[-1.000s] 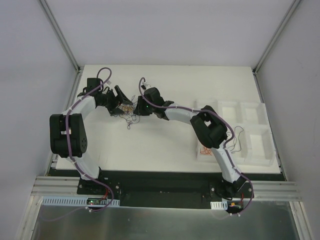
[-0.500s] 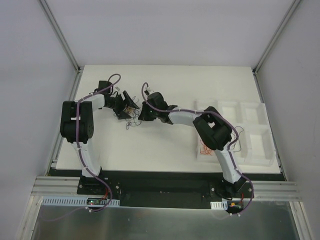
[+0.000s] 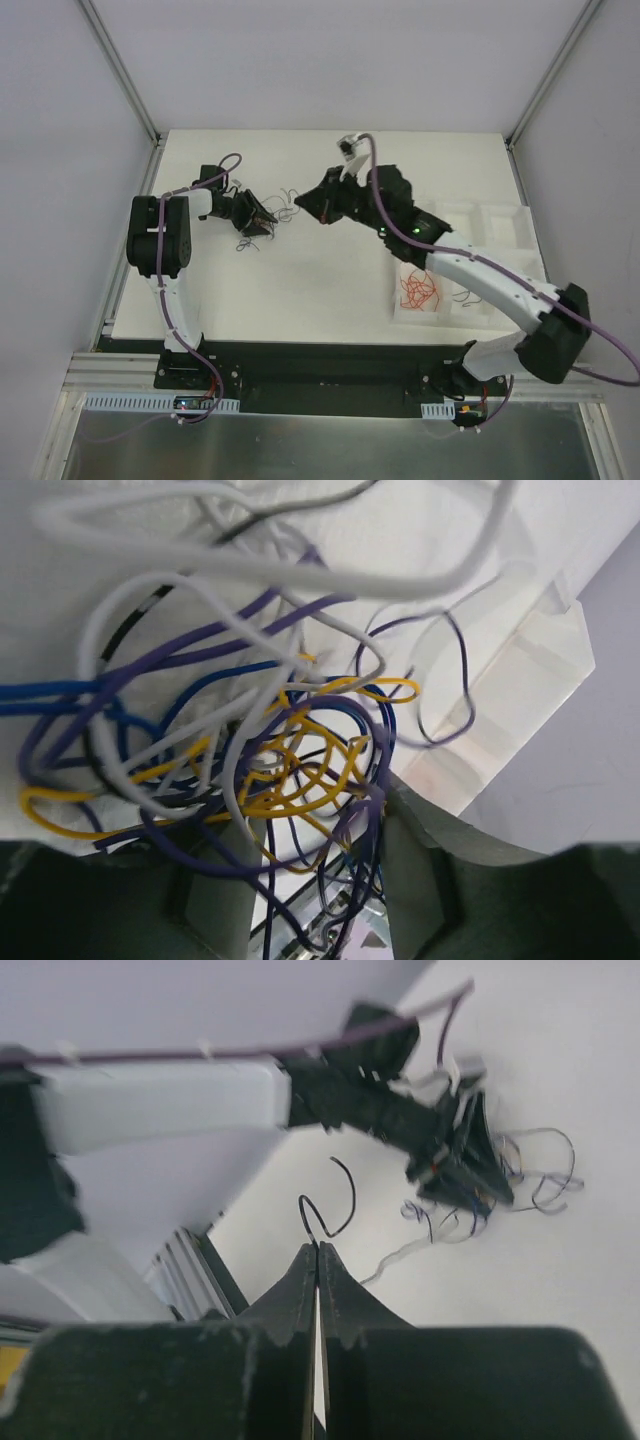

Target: Untangle the cables

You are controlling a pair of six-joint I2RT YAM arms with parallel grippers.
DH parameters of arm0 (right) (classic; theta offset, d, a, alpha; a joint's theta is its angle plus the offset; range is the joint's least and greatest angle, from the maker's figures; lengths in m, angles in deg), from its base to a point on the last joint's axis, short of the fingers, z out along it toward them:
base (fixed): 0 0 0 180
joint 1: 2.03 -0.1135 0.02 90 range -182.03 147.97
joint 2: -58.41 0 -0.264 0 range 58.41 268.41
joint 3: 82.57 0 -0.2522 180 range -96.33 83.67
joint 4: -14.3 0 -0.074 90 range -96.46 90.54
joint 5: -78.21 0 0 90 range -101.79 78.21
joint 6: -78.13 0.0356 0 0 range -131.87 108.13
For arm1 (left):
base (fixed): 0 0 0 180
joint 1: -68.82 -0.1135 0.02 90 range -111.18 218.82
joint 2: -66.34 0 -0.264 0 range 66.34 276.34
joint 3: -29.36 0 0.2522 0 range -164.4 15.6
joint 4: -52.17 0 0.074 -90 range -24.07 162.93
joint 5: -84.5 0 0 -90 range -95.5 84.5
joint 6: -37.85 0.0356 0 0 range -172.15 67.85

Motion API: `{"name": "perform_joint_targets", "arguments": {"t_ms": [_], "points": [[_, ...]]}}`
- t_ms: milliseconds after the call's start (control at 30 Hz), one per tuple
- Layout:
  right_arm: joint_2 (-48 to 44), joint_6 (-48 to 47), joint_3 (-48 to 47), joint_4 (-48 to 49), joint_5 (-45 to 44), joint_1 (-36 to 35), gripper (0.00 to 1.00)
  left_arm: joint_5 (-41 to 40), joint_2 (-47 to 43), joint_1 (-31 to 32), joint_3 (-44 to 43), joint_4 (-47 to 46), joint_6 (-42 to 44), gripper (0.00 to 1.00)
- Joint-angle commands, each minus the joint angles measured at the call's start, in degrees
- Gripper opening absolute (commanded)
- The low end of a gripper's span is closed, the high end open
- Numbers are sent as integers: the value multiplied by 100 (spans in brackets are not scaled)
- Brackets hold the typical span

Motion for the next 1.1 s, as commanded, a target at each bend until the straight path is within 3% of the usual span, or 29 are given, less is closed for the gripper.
{"name": "perform_joint_targets", "arguments": {"t_ms": [0,200,433,733,867,1067], "points": [[-1051,-558,-658,-882,-415,144,0,-716,169,-45,-10,204,273,42],[-1940,-1393,-1949,-2148,-925,452,0,-857,169,-45,-54,319,379,38],[-2301,-1843,-3409,-2536,-1154,469,0,-849,195,-211,-81,354,370,38],[-2573,-2036,-4421,-2422,-1022,469,0,-857,195,-247,-89,363,405,39],[-2810,-2027,-4176,-2080,-785,469,1,-927,134,-247,-72,363,440,39],[-2836,-2281,-4527,-2379,-925,469,0,-989,46,-317,-63,372,449,39]]}}
